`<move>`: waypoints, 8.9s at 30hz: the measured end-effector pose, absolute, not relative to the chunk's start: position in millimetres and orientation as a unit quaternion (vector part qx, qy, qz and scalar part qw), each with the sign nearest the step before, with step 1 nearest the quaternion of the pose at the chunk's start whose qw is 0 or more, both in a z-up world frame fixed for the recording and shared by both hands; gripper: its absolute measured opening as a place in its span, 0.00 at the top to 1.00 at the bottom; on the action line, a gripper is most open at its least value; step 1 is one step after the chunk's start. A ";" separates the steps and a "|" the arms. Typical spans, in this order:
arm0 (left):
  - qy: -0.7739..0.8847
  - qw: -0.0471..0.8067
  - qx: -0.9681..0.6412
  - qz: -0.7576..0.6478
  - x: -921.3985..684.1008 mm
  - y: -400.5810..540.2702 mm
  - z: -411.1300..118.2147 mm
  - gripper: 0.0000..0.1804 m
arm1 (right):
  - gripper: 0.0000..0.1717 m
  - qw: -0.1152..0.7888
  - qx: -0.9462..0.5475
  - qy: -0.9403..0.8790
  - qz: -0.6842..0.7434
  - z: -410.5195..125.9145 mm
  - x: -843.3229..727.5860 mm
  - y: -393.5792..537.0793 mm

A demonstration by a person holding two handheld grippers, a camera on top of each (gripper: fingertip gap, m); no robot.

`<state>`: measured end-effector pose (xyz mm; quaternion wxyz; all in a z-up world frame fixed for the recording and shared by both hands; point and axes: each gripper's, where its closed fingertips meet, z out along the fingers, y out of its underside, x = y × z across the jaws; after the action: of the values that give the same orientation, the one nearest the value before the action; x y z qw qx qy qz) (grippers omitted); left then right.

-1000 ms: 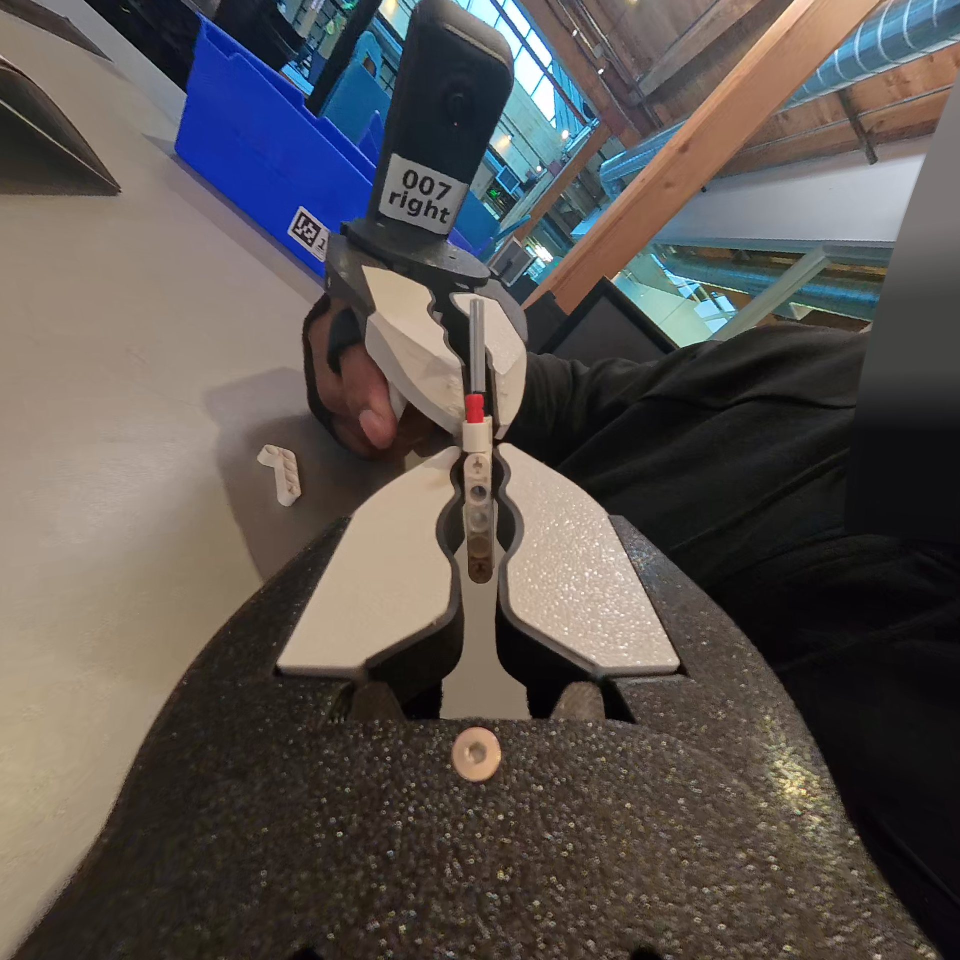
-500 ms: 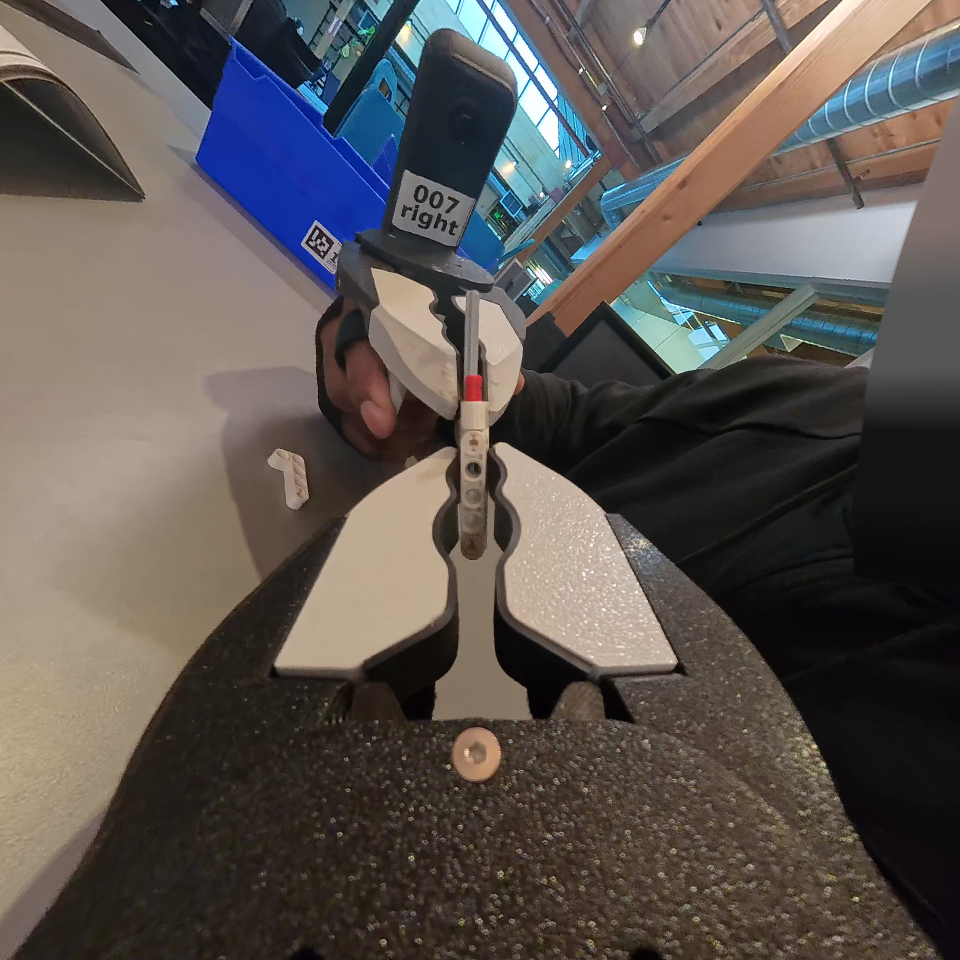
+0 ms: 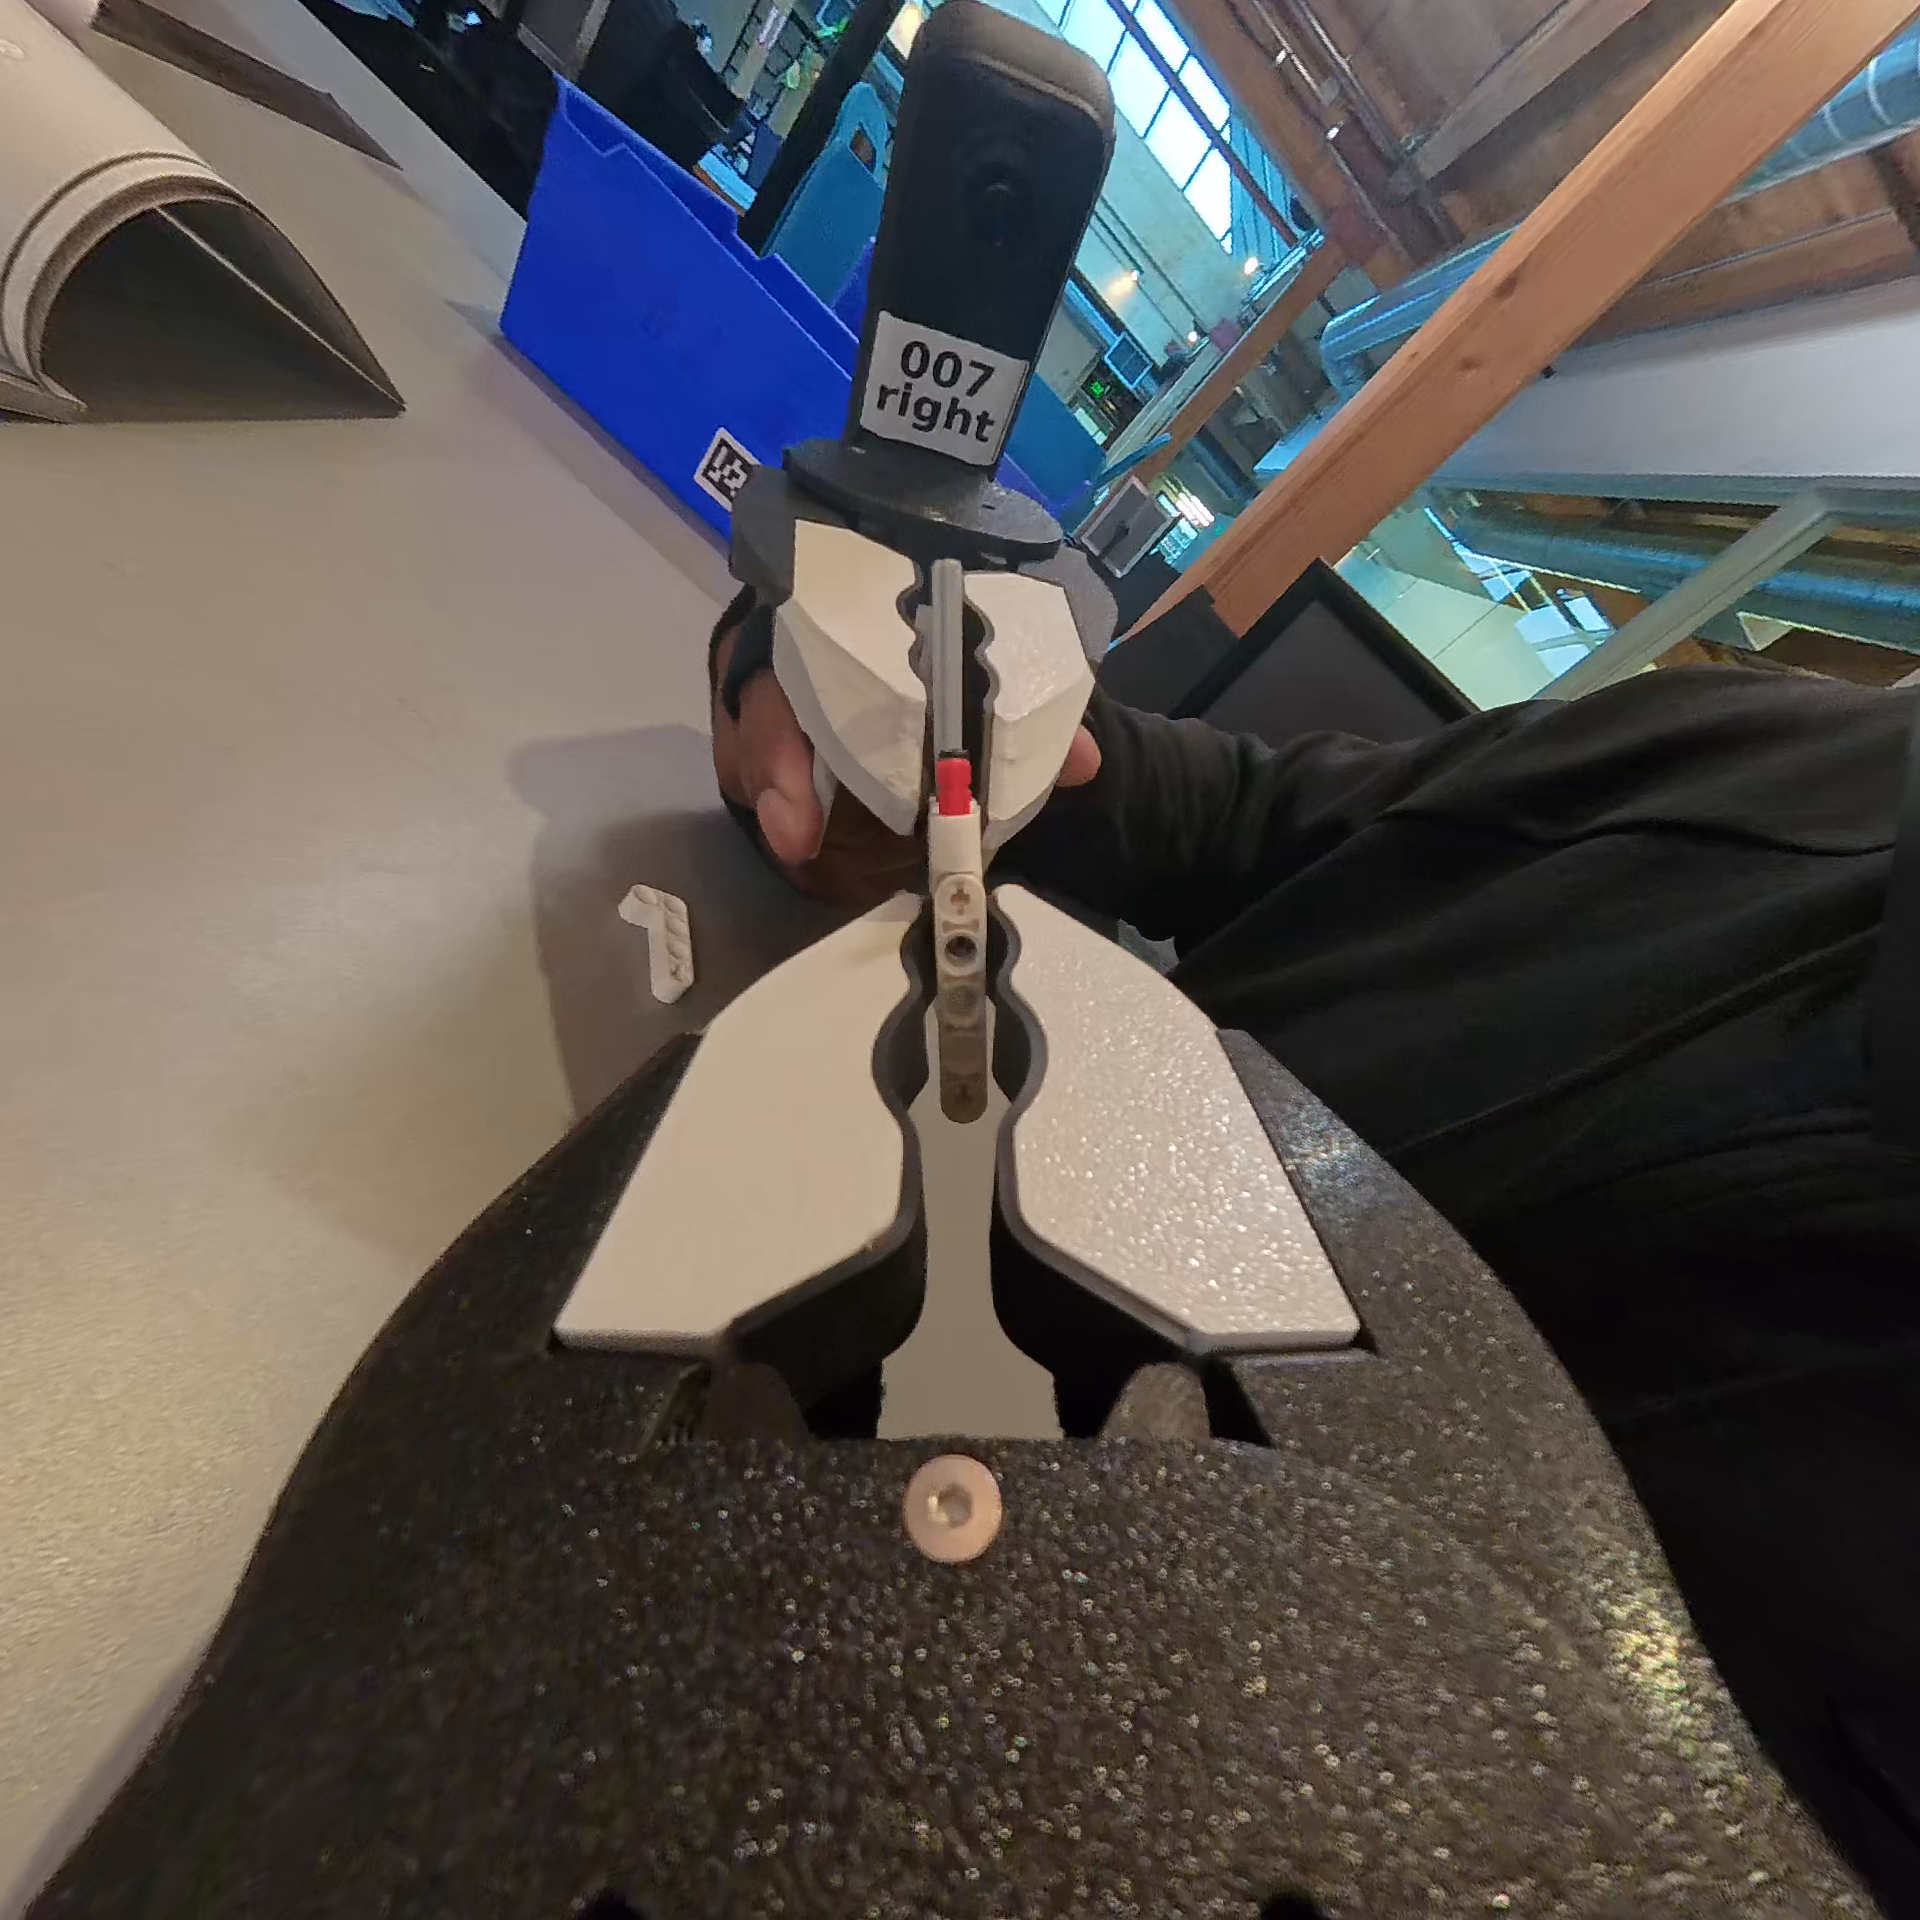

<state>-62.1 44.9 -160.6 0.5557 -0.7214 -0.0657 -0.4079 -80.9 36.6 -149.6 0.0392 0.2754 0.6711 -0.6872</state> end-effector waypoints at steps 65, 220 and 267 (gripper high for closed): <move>-0.175 0.611 -0.716 -0.290 -89.8 8.6 -164.9 0.96 | 0.87 -0.235 0.265 0.914 -0.196 -235.5 -98.8 74.5; -0.165 0.613 -0.733 -0.244 -132.1 -1.5 -168.7 0.96 | 0.96 -0.147 0.111 0.941 -0.284 -242.2 -164.9 96.9; -0.136 0.607 -0.733 -0.275 -107.5 56.3 -164.8 0.96 | 0.93 -0.292 0.166 0.776 -0.535 -176.7 -123.4 53.4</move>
<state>-107.5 56.3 -164.8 0.6071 -0.7329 -0.1363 -0.2753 -123.4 53.4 -176.7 -0.2917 0.1663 0.7755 -0.5346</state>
